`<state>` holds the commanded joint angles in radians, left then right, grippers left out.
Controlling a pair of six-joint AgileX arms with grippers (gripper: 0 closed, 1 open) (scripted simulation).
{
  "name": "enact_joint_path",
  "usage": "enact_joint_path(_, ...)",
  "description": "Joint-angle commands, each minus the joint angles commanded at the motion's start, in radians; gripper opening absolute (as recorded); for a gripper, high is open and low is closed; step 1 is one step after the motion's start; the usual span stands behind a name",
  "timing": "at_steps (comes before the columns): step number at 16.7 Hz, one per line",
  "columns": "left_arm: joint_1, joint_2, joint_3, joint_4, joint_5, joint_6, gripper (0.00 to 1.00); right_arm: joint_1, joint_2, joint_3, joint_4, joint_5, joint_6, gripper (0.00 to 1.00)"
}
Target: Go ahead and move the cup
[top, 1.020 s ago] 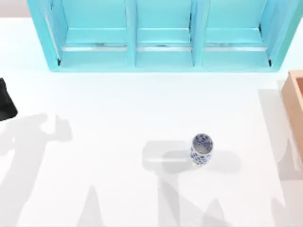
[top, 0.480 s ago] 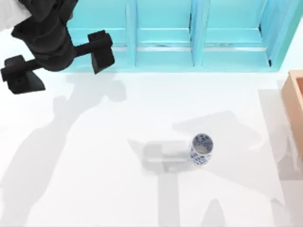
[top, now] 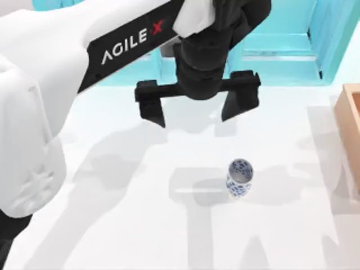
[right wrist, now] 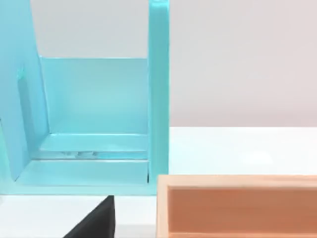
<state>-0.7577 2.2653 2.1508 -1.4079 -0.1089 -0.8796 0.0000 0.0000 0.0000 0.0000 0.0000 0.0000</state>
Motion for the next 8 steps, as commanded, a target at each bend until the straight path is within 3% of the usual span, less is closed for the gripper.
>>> enact_joint_path(4, -0.141, 0.144, 0.231, -0.098, 0.024, -0.037, 1.0, 0.0, 0.0, 0.0, 0.0, 0.0, 0.0, 1.0)
enact_joint_path(8, -0.205, 0.186, 0.33, -0.133, 0.035, -0.048, 1.0, 0.0, 0.0, 0.0, 0.0, 0.0, 0.0, 1.0)
